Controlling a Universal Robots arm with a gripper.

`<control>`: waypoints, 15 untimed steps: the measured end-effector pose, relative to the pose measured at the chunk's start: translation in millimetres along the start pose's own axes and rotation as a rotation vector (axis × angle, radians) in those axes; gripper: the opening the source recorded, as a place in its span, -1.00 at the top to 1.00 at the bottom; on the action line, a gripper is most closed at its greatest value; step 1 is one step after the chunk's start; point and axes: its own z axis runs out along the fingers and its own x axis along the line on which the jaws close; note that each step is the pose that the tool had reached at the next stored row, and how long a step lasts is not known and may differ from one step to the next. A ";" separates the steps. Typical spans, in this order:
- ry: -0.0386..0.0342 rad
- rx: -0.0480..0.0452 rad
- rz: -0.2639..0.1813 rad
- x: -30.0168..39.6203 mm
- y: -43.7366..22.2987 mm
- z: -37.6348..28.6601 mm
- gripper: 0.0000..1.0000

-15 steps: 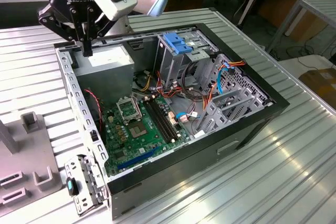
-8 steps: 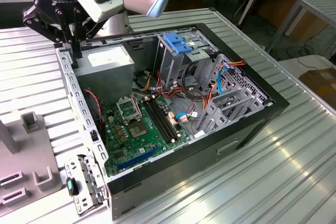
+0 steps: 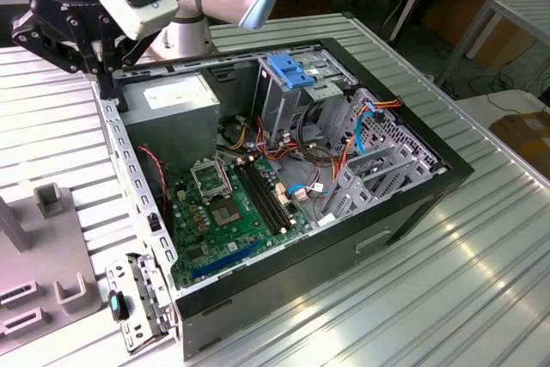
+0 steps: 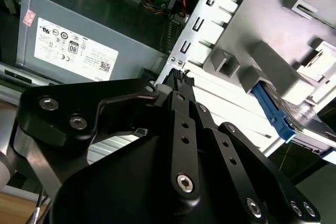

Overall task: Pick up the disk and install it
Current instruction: 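Reach for the disk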

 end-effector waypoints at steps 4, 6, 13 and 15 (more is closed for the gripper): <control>-0.0001 -0.0001 0.000 9.3 -0.7 -0.2 0.79; -0.0001 -0.0001 0.000 17.3 -1.3 -0.4 0.79; 0.0000 0.0000 0.000 35.0 -1.5 -0.9 0.79; 0.0000 0.0000 0.000 38.6 -1.2 -1.0 0.79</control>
